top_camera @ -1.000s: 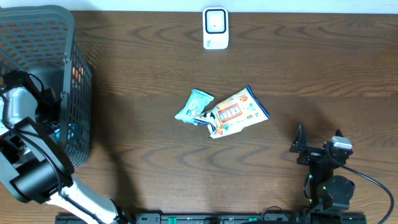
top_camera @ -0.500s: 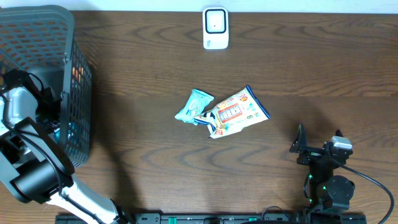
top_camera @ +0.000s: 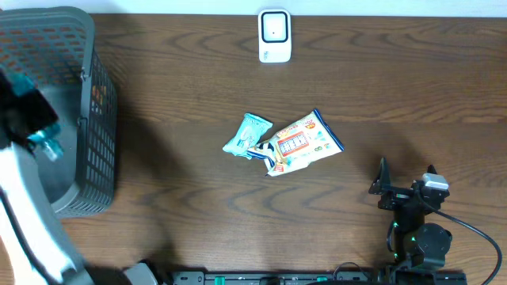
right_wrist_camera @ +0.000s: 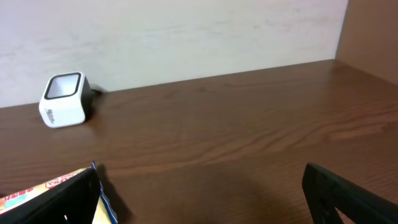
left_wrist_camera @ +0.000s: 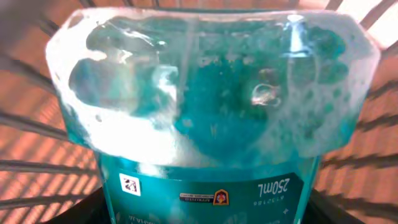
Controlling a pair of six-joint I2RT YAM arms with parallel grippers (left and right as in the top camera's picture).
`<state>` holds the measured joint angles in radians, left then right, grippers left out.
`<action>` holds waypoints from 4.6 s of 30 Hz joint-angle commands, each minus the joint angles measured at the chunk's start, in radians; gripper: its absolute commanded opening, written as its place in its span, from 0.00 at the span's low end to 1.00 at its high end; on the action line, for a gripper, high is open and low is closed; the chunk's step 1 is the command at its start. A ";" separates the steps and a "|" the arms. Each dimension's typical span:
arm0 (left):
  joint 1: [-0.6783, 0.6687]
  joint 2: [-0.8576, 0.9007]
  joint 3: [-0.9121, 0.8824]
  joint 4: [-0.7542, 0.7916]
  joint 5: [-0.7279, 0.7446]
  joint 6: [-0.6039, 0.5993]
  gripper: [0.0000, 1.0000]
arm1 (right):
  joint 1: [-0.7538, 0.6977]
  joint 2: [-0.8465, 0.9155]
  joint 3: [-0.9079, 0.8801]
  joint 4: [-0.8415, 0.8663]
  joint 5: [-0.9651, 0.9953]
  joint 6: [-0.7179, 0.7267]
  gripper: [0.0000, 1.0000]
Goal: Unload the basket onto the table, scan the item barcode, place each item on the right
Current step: 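Carry the Listerine bottle to the table centre and set it down, then return left gripper to the basket and grasp the orange snack box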
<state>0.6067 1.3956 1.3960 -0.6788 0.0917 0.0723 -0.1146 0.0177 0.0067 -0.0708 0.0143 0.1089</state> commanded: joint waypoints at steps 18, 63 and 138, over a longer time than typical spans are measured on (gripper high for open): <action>-0.370 -0.317 0.010 0.000 0.596 -0.321 0.44 | -0.011 -0.003 -0.001 -0.004 -0.002 -0.013 0.99; -0.951 0.579 -0.005 -0.113 -0.005 -0.317 0.54 | -0.011 -0.003 -0.001 -0.004 -0.002 -0.013 0.99; -0.081 0.636 0.067 0.189 0.111 -0.800 0.98 | -0.011 -0.003 -0.001 -0.004 -0.002 -0.013 0.99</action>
<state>0.5236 1.9957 1.4643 -0.5106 0.1162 -0.7143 -0.1146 0.0177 0.0067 -0.0708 0.0147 0.1089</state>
